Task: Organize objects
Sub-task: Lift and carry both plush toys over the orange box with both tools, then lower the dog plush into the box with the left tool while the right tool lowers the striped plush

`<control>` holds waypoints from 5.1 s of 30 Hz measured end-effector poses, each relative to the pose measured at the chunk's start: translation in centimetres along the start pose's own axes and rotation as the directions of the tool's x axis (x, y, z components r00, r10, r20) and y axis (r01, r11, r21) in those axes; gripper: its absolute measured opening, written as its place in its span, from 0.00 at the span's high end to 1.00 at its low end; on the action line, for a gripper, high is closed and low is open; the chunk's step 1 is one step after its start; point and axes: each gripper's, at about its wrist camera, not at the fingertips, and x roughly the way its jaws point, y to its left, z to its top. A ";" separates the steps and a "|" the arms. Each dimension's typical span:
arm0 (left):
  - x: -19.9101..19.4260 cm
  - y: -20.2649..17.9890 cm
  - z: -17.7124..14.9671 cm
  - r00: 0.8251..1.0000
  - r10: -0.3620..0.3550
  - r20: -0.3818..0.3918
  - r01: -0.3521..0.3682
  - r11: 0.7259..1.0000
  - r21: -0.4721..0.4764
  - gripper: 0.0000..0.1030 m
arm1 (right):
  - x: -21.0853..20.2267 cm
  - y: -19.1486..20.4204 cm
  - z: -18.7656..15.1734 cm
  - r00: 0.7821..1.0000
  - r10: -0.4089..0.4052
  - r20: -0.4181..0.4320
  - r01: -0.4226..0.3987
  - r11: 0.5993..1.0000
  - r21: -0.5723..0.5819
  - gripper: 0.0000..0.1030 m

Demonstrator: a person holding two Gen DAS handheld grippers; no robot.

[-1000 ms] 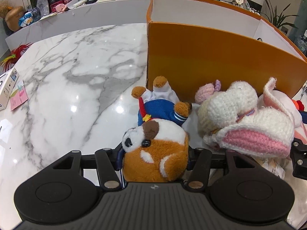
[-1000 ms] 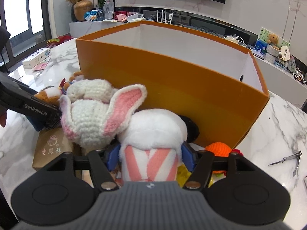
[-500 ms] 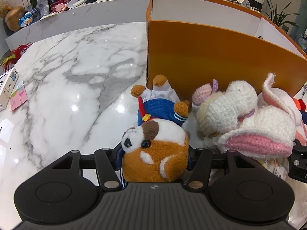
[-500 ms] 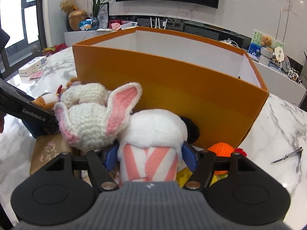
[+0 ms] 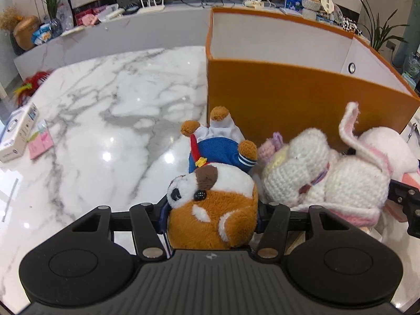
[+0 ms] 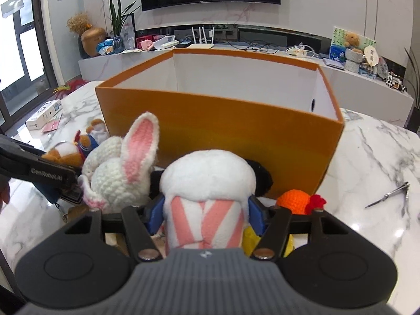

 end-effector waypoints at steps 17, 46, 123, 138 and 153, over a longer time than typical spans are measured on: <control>-7.1 -0.4 0.3 0.992 0.011 0.124 -0.010 1.000 -0.006 0.37 | -6.5 -1.0 1.4 0.997 -0.032 0.068 0.031 0.999 0.027 0.37; -6.6 -4.8 16.6 0.950 -0.063 0.306 0.094 0.992 -0.089 0.37 | -3.3 -4.8 16.8 0.982 -0.026 0.188 0.009 0.996 0.090 0.36; 12.7 -4.8 19.6 0.983 -0.091 -0.159 0.079 0.994 -0.081 0.31 | 20.6 -8.5 18.3 0.896 0.099 -0.433 -0.119 0.993 -0.019 0.29; 10.3 -4.8 20.2 0.986 -0.119 -0.120 0.116 0.993 -0.030 0.33 | 18.1 -8.4 18.9 0.912 0.141 -0.384 -0.177 0.982 -0.061 0.27; 9.6 -2.4 19.8 0.963 -0.252 -0.092 0.235 0.958 -0.165 0.25 | 15.7 -8.0 19.1 0.937 0.125 -0.327 -0.176 0.976 -0.131 0.16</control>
